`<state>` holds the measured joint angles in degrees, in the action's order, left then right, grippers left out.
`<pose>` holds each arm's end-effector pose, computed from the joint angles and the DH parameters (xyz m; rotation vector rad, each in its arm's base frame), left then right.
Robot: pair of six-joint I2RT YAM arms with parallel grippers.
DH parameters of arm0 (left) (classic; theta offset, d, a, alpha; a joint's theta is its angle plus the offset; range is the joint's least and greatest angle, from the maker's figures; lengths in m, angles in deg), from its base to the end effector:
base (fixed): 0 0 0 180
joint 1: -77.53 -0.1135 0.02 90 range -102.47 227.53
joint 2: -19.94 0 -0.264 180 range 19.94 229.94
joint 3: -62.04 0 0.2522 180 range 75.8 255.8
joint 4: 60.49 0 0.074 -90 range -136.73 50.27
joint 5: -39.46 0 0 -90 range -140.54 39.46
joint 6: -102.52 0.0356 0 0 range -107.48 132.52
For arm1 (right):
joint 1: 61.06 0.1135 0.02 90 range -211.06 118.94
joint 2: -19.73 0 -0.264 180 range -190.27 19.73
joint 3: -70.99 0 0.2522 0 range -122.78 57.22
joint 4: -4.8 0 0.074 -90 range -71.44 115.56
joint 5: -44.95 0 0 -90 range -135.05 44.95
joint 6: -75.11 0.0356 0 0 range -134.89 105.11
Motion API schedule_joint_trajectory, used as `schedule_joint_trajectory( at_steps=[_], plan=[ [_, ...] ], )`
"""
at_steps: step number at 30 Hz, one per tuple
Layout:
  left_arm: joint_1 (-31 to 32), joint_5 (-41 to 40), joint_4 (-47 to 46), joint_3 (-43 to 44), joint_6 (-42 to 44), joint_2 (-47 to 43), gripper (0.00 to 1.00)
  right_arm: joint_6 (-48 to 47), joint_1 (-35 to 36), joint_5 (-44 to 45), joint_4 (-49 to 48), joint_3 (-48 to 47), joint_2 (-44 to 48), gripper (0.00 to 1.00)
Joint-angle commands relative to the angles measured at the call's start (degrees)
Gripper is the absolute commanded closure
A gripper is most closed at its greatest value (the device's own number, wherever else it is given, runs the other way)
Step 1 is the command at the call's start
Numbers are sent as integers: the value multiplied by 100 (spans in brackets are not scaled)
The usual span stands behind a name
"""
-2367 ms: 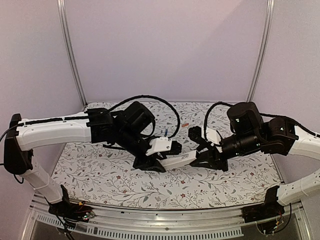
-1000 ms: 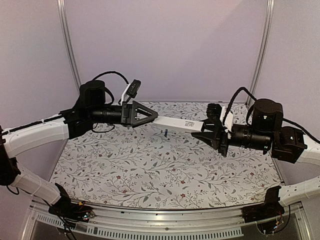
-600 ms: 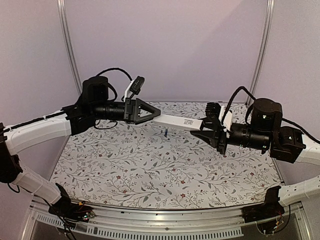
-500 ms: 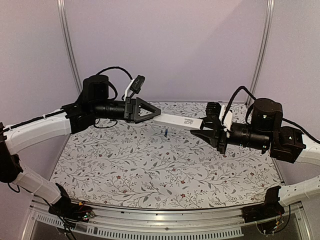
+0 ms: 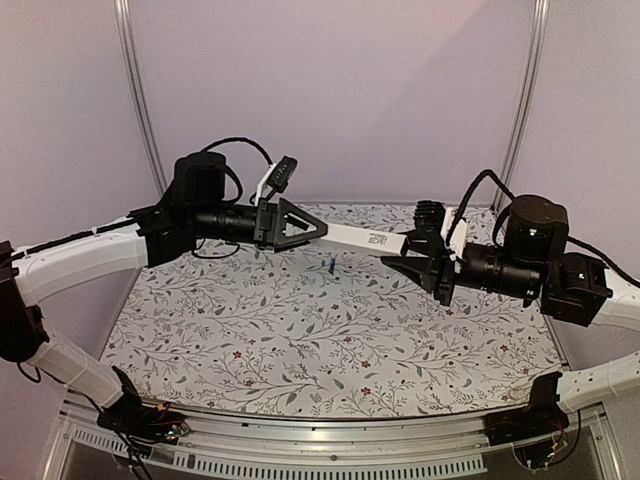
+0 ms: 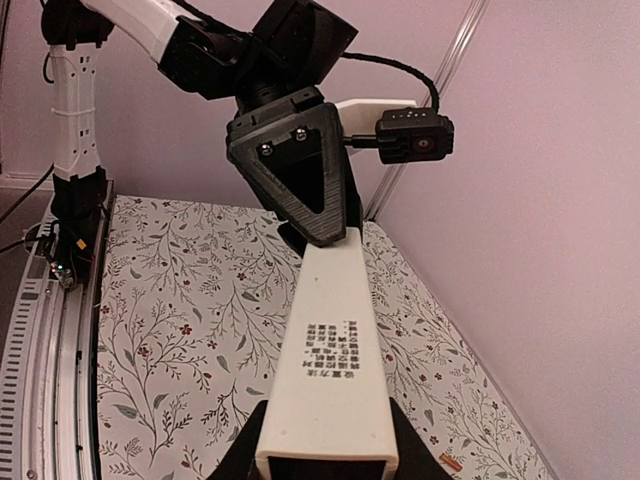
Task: Load the batteries into the remote control
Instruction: Remove the battery cover from the remote control.
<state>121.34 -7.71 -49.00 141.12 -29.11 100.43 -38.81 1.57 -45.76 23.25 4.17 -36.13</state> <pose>0.2186 -0.2432 0.3453 0.6631 1.9882 -1.6578 0.1045 0.2028 0.3657 -1.1915 1.2518 0.5125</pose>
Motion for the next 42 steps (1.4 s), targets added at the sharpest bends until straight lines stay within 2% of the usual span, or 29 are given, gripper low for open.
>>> schedule_joint_trajectory(
  at_steps=[1,11,18,21,23,25,32,36,42],
  plan=[
    [41,-30,68,86,32,46,35,-33,23,44,-223,30,112,100],
    [-9,154,-222,38,-73,-4,63,-76,27,220,-225,81,160,100],
    [-143,331,-820,-214,-427,-85,70,-90,28,248,-210,146,258,100],
    [-145,407,-948,-250,-482,-96,69,-104,26,264,-180,162,268,100],
    [-145,405,-951,-248,-460,-118,56,-104,23,272,-180,164,260,100],
    [-145,349,-857,-234,-391,-141,50,-112,28,278,-180,160,251,100],
    [-154,65,-436,-160,-97,-200,50,-126,22,299,-180,164,250,100],
    [-161,67,-399,-143,-59,-174,60,-126,24,300,-179,173,259,100],
    [-217,-24,-290,-133,-44,-147,63,-129,24,248,-179,190,294,100]
  ],
)
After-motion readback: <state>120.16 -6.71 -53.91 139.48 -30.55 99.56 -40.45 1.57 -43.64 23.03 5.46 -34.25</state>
